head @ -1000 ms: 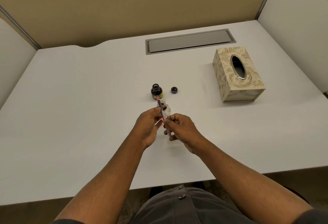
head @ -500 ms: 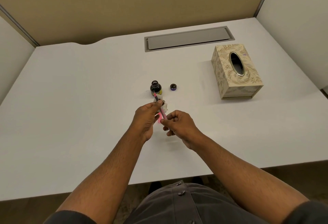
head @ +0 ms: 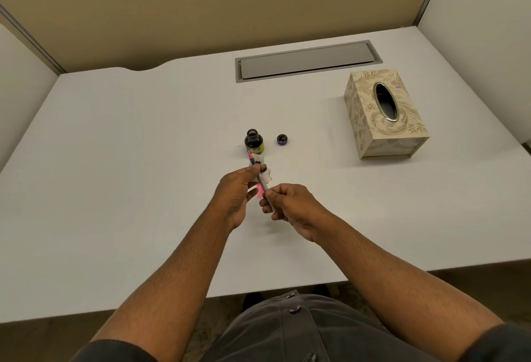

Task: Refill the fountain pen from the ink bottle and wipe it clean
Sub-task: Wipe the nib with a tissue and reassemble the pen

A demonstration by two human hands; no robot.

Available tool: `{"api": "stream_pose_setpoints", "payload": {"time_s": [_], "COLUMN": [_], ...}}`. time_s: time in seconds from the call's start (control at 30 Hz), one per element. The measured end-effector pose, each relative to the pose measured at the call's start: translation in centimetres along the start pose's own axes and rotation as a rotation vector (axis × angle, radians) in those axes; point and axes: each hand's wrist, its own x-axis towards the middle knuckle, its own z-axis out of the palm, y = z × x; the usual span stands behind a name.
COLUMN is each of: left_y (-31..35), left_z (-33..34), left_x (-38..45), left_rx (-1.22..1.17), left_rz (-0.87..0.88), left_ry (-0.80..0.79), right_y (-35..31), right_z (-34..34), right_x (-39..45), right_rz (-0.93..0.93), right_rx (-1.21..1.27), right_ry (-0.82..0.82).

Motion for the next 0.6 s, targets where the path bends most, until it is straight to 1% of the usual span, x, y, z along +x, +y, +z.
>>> {"api": "stream_pose_setpoints", "payload": {"time_s": [0.07, 0.13, 0.27, 0.43, 0.6], "left_y": [-0.05, -0.13, -0.18, -0.19, -0.22], "left_z": [-0.01, 0.04, 0.16, 0.11, 0.21], "left_x": [0.07, 0.23, 0.52, 0.69, 0.88], "left_rx": [0.017, 0.022, 0.038, 0.051, 0.038], "left_rz": [-0.004, -0.007, -0.007, -0.008, 0.001], "left_ry": [0.003, 0.012, 0.016, 0.028, 0.021], "right_y": [-0.12, -0.21, -0.08, -0.46, -0.31], "right_z": [0.1, 0.29, 0.38, 0.51, 0.71], "right_x": [0.02, 0.02, 0.23, 0.15, 0.25], "right_rz": [0.019, 0.013, -0.016, 0.049, -0.008], "right_rx": [0.026, 0.027, -0.045, 0.056, -0.044], "right_ry": [-0.042, -0.048, 0.042, -0.034, 0.046]}}
